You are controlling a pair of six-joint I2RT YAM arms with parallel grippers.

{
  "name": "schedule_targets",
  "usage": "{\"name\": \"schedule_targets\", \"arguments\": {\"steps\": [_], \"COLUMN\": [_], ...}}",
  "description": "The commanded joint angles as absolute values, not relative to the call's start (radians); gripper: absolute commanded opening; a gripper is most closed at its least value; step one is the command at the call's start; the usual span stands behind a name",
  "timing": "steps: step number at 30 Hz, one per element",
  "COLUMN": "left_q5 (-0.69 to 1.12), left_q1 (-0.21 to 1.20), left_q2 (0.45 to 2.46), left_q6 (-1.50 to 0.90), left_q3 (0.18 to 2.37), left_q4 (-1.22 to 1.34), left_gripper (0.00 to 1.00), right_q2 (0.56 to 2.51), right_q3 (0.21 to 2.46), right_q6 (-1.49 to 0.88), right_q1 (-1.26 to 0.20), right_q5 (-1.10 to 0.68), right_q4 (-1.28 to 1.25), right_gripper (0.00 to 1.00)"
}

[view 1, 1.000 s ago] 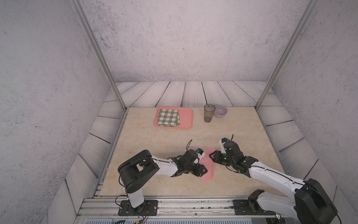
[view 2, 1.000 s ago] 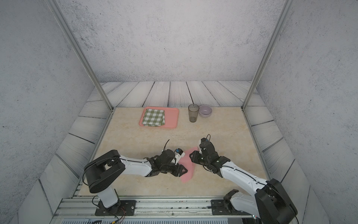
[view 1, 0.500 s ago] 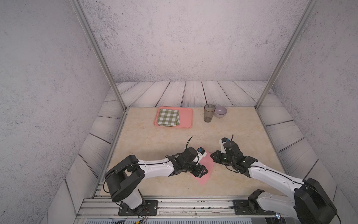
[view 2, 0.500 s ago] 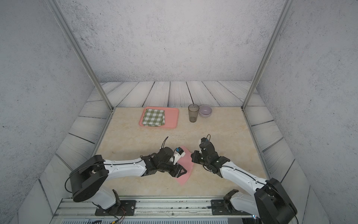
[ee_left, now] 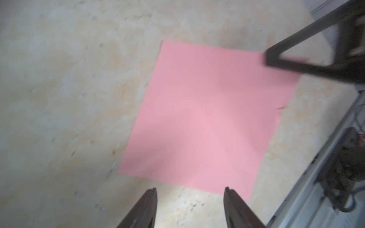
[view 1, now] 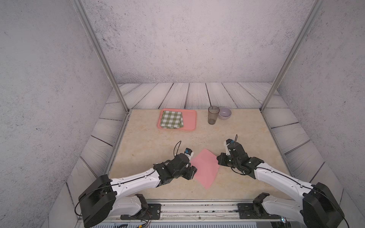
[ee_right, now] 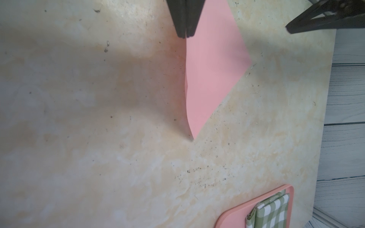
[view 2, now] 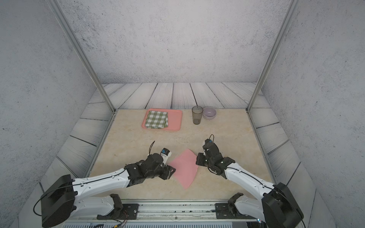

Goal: Fold the square paper diagonally
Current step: Fold the paper at the center of the board.

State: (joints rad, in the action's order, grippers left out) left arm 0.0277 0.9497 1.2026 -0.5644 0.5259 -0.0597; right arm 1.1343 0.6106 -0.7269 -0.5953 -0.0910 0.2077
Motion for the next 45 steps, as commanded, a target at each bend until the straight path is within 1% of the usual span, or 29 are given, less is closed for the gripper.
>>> {"name": "schedule_targets", "arguments": {"steps": [1, 6, 8, 10, 16, 22, 29, 34, 40, 45], "left_q5": [-0.014, 0.04, 0.102, 0.166, 0.307, 0.358, 0.428, 0.421, 0.424, 0.404], "left_q1": [0.911, 0.837, 0.798, 0.767, 0.75, 0.749, 0.752, 0.753, 0.753, 0.759], "left_q2": [1.181, 1.174, 1.193, 1.237, 1.396, 1.496, 1.526, 1.595, 1.689, 1.725], "left_q6": [-0.643, -0.611, -0.599, -0.59, -0.586, -0.635, -0.661, -0.659, -0.692, -0.716], "left_q3": [0.455, 0.491, 0.512, 0.549, 0.662, 0.646, 0.606, 0.596, 0.581, 0.566], "left_q4": [-0.038, -0.058, -0.049, -0.049, -0.094, -0.011, 0.079, 0.124, 0.229, 0.268], "left_gripper": [0.6, 0.58, 0.56, 0.53, 0.48, 0.44, 0.41, 0.39, 0.37, 0.37], "right_q2": [1.098, 1.119, 1.129, 1.147, 1.219, 1.248, 1.287, 1.301, 1.298, 1.303], "right_q3": [0.671, 0.735, 0.742, 0.746, 0.802, 0.821, 0.821, 0.839, 0.844, 0.796], "right_q6": [-0.657, -0.567, -0.548, -0.535, -0.499, -0.525, -0.558, -0.572, -0.611, -0.686], "right_q1": [-0.603, -0.601, -0.602, -0.603, -0.603, -0.62, -0.658, -0.676, -0.692, -0.695], "right_q5": [-0.027, 0.009, 0.007, -0.002, 0.009, -0.012, 0.02, 0.01, -0.054, -0.156], "right_q4": [0.322, 0.441, 0.46, 0.463, 0.515, 0.501, 0.473, 0.467, 0.429, 0.324], "right_gripper": [0.0, 0.0, 0.0, 0.0, 0.0, 0.0, 0.0, 0.0, 0.0, 0.0]}}
